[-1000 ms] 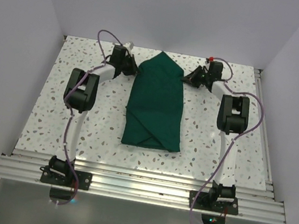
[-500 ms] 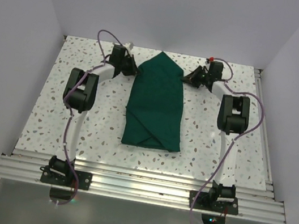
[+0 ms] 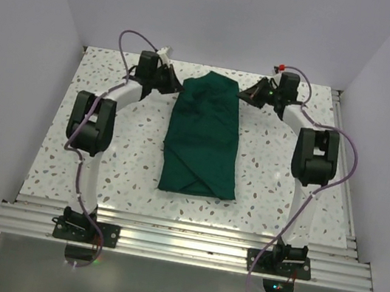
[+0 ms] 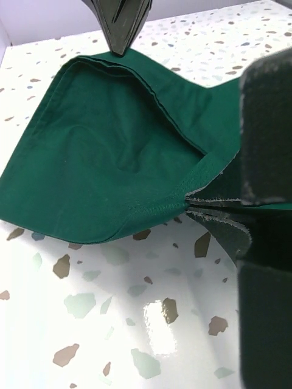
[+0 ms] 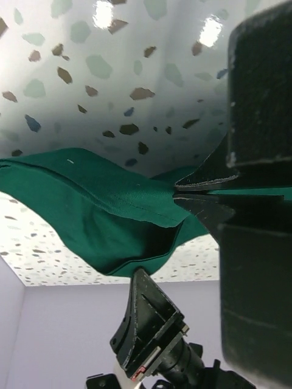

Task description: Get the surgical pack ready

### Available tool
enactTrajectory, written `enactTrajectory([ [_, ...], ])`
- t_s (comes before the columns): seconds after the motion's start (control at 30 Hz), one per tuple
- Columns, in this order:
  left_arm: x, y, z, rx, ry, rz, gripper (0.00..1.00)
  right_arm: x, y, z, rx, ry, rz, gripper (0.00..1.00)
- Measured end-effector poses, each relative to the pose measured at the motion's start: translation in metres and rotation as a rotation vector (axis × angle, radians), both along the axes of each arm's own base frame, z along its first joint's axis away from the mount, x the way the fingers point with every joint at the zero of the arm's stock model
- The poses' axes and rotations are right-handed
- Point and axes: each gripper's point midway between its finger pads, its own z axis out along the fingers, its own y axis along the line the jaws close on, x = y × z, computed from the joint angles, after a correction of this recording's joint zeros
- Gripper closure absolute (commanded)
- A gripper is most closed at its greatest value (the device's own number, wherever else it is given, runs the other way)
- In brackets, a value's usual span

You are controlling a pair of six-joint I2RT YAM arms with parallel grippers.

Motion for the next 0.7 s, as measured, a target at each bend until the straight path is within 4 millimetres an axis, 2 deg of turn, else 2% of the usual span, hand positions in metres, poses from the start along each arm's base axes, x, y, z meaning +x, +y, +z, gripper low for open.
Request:
enactTrajectory([
  [0.13, -0.015, 0.001, 0.014, -0.012, -0.018, -0.013, 1.00, -0.015, 0.001, 0.011, 0.009, -0.008, 0.016, 1.00],
  [0.43, -0.057, 0.007, 0.039, -0.026, -0.051, -0.022, 1.00, -0.048, -0.001, 0.020, 0.011, 0.000, 0.022, 1.00],
  [0.7, -0.092, 0.012, 0.080, -0.053, -0.130, -0.021, 1.00, -0.081, -0.004, 0.057, 0.011, -0.058, 0.028, 1.00],
])
